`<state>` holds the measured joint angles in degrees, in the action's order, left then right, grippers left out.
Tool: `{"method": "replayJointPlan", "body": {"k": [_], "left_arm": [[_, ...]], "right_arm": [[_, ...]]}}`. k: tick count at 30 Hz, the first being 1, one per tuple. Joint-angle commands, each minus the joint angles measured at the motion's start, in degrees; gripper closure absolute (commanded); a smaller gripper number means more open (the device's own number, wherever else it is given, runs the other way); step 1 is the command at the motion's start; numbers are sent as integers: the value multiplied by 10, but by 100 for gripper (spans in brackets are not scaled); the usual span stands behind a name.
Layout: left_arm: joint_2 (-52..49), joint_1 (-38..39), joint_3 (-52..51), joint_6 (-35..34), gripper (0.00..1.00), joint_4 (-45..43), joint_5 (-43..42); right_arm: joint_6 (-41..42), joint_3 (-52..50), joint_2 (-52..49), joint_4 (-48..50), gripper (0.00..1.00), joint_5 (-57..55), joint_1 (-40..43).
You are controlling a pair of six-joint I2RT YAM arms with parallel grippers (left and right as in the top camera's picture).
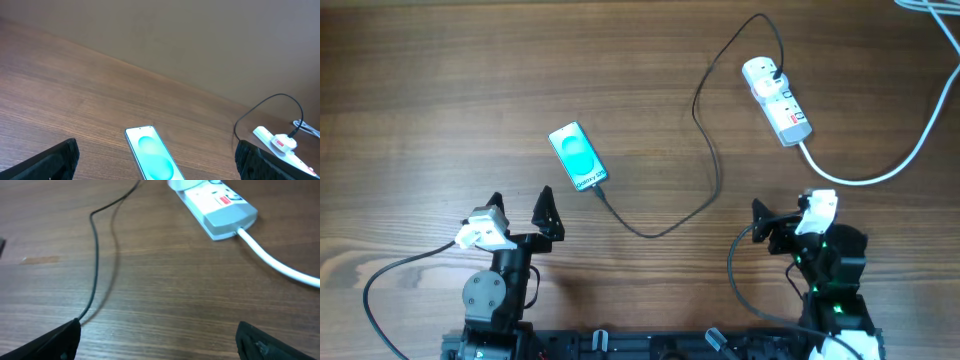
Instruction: Plug charger to phone and switch on socket
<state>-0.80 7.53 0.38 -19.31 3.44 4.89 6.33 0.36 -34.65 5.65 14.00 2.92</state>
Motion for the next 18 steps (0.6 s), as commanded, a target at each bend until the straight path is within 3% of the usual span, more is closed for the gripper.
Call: {"method": "replayJointPlan", "body": {"k": [1,12,18], "left_arm": [[5,-3,-1,11,0,2,10],[5,-3,-1,11,0,2,10],[5,-3,-1,11,0,2,10]], "right_arm": [[-21,-1,96,-50,0,-29,-22],[-74,-1,341,-49,0,-38,-69],[-75,0,340,-49,1,-38,-69]]}}
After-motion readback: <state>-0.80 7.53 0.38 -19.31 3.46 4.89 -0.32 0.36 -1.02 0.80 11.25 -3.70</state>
